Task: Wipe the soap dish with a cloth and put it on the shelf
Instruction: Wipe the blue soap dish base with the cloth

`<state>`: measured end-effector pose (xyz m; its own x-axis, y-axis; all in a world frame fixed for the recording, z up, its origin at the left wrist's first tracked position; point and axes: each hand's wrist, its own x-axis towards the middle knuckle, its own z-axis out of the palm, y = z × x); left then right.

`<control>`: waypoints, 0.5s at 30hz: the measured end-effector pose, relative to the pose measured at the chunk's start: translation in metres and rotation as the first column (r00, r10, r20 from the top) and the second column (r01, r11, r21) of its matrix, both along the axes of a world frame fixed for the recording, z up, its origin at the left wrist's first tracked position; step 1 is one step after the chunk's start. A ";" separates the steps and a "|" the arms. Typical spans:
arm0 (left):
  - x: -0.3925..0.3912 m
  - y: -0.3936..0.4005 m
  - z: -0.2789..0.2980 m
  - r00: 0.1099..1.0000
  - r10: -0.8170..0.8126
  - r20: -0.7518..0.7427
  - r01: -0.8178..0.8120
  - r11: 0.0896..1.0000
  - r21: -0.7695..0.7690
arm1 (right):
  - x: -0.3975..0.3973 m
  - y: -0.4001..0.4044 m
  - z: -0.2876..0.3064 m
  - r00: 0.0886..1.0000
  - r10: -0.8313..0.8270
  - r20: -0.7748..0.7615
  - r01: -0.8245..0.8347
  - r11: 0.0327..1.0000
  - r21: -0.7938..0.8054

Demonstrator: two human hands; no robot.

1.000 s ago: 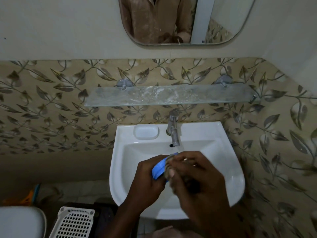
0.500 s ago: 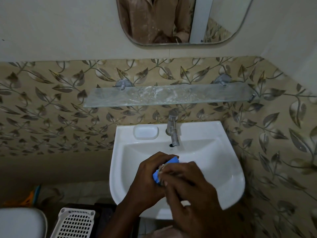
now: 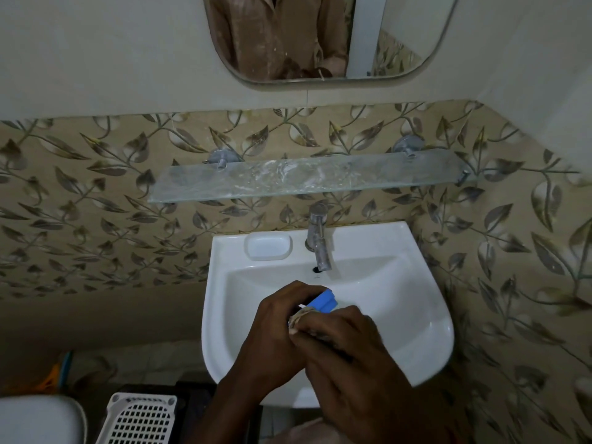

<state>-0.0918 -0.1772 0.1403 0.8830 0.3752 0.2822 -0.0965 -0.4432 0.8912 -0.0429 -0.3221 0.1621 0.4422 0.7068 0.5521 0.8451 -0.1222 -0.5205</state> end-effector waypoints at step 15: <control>0.001 0.000 0.000 0.999 0.050 -0.016 -0.052 0.988 -0.146 | -0.004 0.009 -0.004 0.980 -0.086 0.178 0.076 0.995 0.064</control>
<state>-0.0907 -0.1774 0.1408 0.8647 0.4560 0.2105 -0.0660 -0.3123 0.9477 -0.0464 -0.3128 0.1583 0.3863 0.6381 0.6661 0.9141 -0.1685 -0.3687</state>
